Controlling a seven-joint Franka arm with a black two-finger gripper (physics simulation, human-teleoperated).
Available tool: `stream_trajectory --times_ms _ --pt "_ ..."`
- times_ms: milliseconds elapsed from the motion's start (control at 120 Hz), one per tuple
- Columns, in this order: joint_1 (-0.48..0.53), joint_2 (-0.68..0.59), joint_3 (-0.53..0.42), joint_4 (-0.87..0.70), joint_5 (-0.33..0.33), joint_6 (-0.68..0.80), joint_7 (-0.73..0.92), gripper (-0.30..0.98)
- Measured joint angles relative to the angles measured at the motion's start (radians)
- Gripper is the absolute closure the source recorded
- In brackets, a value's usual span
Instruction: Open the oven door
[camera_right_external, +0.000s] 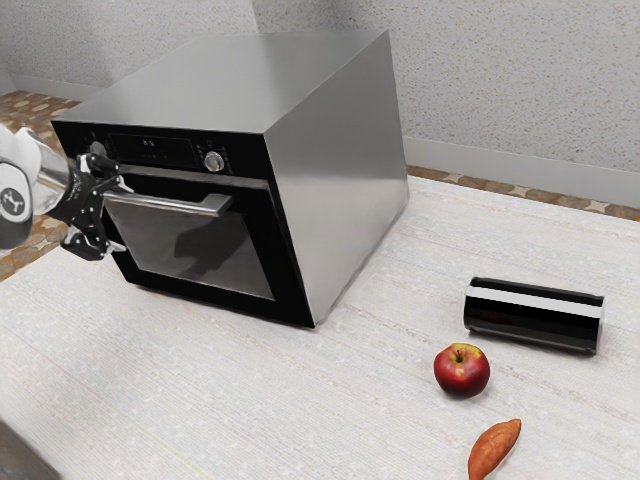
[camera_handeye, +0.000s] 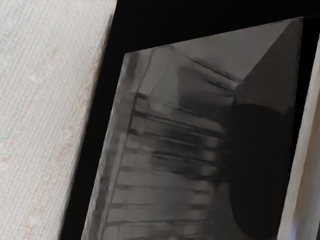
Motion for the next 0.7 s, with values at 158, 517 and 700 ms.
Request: stream_trajectory --times_ms 158,517,700 --pt "0.026 -0.140 0.000 -0.156 -0.002 0.019 -0.012 0.00" --pt "0.165 -0.542 -0.021 -0.399 0.045 -0.012 -0.027 0.00" --pt "-0.508 -0.148 -0.088 0.613 0.365 -0.601 -0.007 0.01"
